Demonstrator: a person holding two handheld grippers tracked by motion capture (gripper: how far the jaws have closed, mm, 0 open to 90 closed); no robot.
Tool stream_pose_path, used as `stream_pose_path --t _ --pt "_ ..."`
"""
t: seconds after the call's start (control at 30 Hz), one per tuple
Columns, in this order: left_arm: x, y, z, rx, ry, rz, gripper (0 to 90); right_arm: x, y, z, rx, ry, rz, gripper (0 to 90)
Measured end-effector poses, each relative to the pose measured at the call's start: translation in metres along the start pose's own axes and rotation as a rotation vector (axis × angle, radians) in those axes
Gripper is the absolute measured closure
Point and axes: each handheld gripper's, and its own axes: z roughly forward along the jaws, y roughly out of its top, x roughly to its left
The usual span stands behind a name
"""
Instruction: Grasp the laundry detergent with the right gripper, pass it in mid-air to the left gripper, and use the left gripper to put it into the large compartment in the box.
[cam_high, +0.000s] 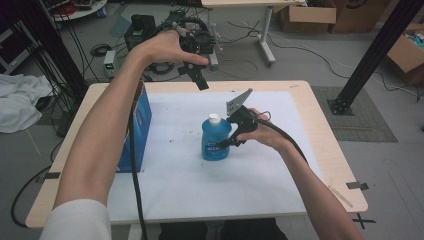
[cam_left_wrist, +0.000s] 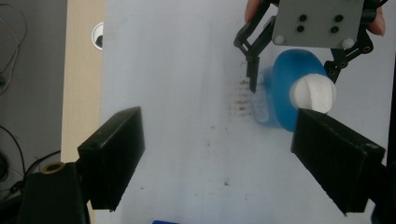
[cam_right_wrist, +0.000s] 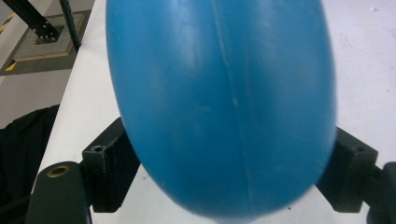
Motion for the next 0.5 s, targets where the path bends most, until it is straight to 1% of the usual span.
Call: stream_pose_path --t 0.13,0.2,0.33,0.37,0.4,0.43,0.5 --pt "0.0008 -0.0005 -0.0007 0.005 0.002 0.012 18.2 0.0001 0.0003 0.0022 -0.003 0.002 0.000 20.0" --pt "-0.0001 -0.0011 -0.0001 -0.001 -0.001 -0.002 18.2 0.0002 0.0003 0.0037 -0.007 0.003 0.000 20.2" --pt "0.0002 -0.0018 -0.0001 0.004 -0.001 0.004 18.2 0.0008 0.0005 0.0059 -0.006 0.005 -0.008 20.9" --pt "-0.0002 -0.0021 0.0004 0.000 -0.001 -0.001 18.1 0.0011 0.0006 0.0066 -0.006 0.008 -0.009 21.1" --pt "0.0002 -0.0023 0.0002 0.005 0.000 0.005 18.1 0.0014 0.0007 0.0072 -0.004 0.008 -0.013 21.4" --pt "-0.0003 -0.0027 0.0007 0.000 -0.002 -0.003 18.2 0.0016 0.0009 0.0082 -0.001 0.007 -0.018 21.4" --pt "-0.0001 -0.0034 0.0006 0.006 -0.002 0.002 18.1 0.0014 0.0007 0.0096 0.002 0.006 -0.021 21.6"
